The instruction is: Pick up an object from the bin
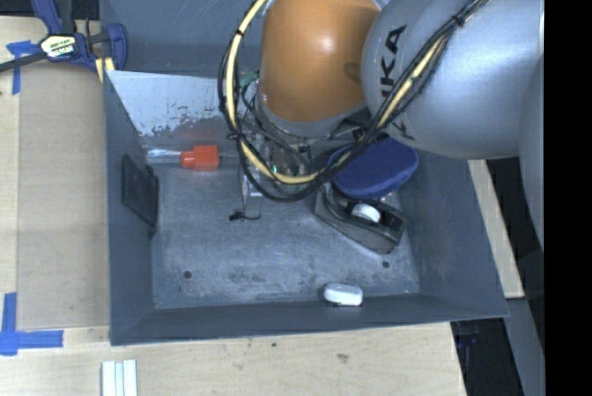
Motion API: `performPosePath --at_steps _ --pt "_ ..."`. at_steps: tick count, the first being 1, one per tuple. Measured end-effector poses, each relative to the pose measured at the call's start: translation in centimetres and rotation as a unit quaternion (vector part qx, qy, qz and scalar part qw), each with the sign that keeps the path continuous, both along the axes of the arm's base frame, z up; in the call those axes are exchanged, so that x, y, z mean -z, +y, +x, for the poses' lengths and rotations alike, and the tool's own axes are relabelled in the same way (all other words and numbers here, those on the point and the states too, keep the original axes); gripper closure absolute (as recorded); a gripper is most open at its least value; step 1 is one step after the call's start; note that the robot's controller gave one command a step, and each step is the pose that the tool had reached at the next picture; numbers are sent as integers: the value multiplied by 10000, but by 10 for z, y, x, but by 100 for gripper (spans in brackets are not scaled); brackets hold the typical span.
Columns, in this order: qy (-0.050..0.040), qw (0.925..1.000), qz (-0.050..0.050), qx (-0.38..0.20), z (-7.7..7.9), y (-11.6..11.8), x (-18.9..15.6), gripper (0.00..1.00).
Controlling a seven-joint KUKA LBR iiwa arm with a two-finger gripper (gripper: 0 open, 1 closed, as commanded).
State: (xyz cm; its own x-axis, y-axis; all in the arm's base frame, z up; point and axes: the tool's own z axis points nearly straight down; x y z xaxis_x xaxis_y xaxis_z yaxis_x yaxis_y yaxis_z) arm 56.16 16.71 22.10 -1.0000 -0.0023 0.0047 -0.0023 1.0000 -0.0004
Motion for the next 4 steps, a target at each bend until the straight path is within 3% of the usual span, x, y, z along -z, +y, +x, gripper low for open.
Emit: performPosePath --at_steps 1,2,3,4 --pt "-7 10000 -12 27 59 -69 119 0" --pt "-26 9994 -12 338 45 -126 115 0" --pt "-66 9833 7 1820 63 -120 54 0" --pt "-21 9271 -7 3749 56 -105 63 0"
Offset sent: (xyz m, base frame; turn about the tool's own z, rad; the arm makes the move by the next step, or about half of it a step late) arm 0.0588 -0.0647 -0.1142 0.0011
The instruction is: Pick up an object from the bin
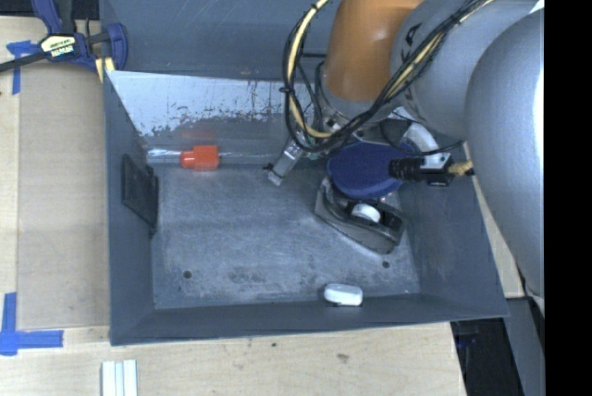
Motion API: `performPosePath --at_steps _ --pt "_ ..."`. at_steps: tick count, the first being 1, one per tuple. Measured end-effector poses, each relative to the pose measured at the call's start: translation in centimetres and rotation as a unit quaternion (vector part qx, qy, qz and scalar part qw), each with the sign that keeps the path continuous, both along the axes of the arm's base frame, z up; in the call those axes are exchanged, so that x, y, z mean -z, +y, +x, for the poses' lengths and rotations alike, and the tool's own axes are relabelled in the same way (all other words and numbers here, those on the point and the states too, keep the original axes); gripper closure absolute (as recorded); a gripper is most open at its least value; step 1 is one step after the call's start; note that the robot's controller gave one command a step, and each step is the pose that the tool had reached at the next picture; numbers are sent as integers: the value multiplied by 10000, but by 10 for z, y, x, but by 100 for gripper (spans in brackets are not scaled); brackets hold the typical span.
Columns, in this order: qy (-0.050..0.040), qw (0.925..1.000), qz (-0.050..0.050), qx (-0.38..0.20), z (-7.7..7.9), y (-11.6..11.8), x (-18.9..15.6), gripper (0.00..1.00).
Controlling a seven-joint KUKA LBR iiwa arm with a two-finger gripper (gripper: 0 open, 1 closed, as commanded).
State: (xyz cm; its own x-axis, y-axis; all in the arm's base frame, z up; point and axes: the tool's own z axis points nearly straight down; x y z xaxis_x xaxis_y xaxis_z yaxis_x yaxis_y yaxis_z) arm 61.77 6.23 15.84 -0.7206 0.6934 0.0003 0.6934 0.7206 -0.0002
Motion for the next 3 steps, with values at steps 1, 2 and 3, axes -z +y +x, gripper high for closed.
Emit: performPosePath --at_steps 1,2,3 --pt "-25 9868 -2 -1617 -16 11 -35 0" --pt "11 9845 -7 -1754 -8 -20 -10 0" --pt "-6 9091 -2 -4166 -24 -19 5 0"
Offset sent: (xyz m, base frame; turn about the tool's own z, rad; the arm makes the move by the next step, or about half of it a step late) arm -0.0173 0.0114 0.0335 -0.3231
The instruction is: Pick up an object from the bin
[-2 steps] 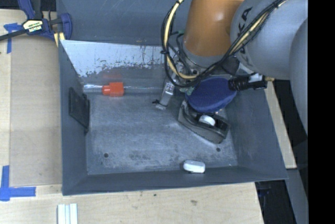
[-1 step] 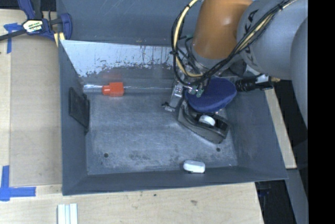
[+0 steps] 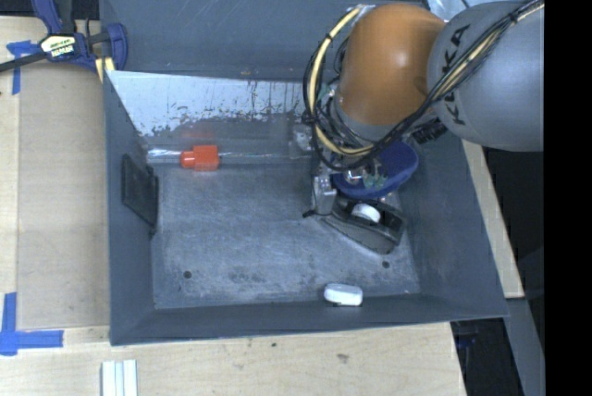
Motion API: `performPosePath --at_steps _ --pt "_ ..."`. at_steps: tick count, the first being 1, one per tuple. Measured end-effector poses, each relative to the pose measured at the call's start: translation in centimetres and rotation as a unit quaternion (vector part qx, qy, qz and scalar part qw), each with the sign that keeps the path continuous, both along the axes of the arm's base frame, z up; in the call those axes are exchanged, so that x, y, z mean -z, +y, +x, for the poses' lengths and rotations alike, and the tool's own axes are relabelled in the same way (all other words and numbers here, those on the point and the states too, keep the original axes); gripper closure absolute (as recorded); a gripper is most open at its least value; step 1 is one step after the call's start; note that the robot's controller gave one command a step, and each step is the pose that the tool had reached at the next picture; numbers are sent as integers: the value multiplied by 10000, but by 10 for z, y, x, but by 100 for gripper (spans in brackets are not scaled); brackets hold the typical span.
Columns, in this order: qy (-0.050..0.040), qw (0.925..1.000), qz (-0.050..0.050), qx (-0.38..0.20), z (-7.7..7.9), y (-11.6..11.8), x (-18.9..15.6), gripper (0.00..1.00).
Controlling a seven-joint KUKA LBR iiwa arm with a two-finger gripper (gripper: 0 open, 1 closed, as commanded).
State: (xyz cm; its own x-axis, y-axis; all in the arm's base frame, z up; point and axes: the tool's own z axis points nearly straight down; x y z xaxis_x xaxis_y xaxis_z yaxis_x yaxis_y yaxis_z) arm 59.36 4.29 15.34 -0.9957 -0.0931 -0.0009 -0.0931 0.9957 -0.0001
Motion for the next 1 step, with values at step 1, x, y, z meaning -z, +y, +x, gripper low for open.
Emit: performPosePath --at_steps 1 --pt "-37 9877 -3 -1561 -9 3 -48 0"
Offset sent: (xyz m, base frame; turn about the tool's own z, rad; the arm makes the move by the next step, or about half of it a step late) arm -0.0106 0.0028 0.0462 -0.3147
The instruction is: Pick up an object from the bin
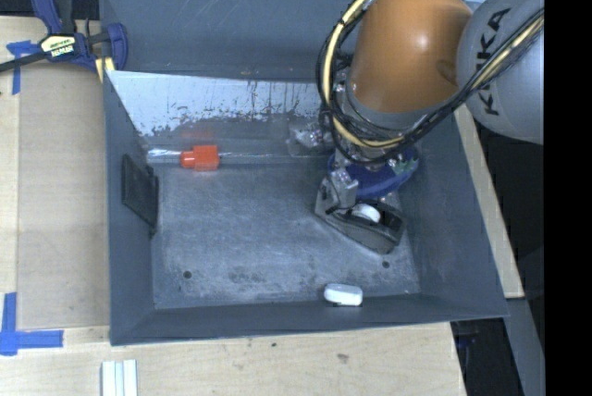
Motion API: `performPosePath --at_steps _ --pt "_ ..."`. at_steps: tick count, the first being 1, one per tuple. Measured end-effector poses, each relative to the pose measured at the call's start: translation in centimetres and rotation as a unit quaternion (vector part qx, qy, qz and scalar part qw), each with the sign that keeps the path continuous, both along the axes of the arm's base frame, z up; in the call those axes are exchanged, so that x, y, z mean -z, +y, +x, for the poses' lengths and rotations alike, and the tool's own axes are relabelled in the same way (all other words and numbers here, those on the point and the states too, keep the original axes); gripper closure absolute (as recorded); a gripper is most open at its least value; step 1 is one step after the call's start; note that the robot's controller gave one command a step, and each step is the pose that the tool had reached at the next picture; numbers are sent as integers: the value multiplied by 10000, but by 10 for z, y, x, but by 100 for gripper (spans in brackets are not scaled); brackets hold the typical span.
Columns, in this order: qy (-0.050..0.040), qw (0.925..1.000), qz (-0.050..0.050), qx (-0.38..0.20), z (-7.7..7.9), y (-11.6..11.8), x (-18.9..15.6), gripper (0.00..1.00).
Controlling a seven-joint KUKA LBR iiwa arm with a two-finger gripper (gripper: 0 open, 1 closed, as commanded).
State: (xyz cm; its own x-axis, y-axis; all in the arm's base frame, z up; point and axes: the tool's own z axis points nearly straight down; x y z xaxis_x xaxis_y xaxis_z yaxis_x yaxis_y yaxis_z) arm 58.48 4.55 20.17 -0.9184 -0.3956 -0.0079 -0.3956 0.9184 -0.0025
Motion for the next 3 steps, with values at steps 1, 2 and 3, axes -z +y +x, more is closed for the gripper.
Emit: performPosePath --at_steps 1,2,3 --pt "58 9992 1 387 25 21 73 0" --pt "0 9974 -7 -724 25 -2 29 0" --pt "46 9993 -1 359 4 2 66 0"
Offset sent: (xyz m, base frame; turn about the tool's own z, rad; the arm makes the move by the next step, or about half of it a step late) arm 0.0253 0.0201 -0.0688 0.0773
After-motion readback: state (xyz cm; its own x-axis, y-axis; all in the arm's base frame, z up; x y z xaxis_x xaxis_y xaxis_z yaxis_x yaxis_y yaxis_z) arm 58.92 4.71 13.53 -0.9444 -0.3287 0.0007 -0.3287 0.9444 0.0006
